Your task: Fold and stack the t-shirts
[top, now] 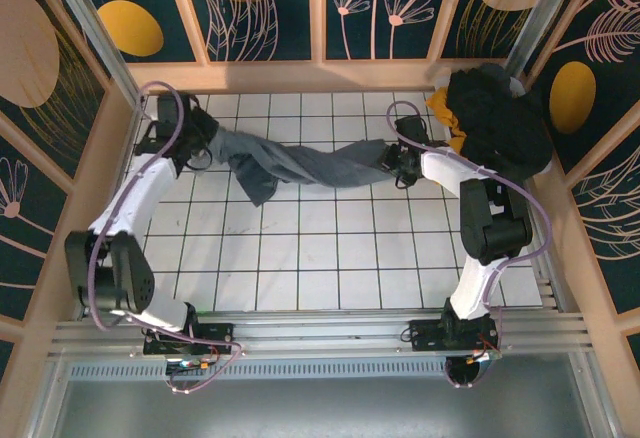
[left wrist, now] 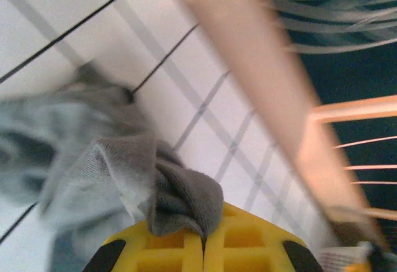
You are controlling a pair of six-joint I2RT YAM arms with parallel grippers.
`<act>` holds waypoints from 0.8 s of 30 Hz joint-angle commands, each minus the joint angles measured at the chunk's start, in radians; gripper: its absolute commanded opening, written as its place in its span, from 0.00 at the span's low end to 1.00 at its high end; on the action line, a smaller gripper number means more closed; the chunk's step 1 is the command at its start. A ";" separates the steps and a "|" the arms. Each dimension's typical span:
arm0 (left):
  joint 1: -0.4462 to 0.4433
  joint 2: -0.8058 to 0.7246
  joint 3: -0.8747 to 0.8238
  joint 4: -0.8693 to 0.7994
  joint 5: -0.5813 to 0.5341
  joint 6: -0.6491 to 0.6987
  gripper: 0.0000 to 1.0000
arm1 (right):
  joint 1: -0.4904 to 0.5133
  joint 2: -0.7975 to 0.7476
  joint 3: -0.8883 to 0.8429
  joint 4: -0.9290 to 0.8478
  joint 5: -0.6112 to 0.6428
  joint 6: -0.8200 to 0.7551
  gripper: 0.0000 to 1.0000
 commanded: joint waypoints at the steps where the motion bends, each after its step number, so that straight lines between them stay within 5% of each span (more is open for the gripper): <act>1: 0.006 -0.073 0.081 0.009 -0.064 -0.045 0.00 | -0.001 -0.007 0.023 -0.039 0.023 0.027 0.56; 5: 0.006 -0.128 0.143 0.006 -0.108 -0.031 0.00 | 0.007 -0.035 0.002 -0.040 0.011 0.041 0.60; 13: 0.008 -0.163 0.135 0.009 -0.016 -0.022 0.00 | 0.157 -0.073 -0.055 0.017 -0.044 0.060 0.63; 24: 0.008 -0.212 0.080 -0.009 0.007 -0.010 0.00 | 0.302 0.121 0.083 0.189 -0.179 0.221 0.64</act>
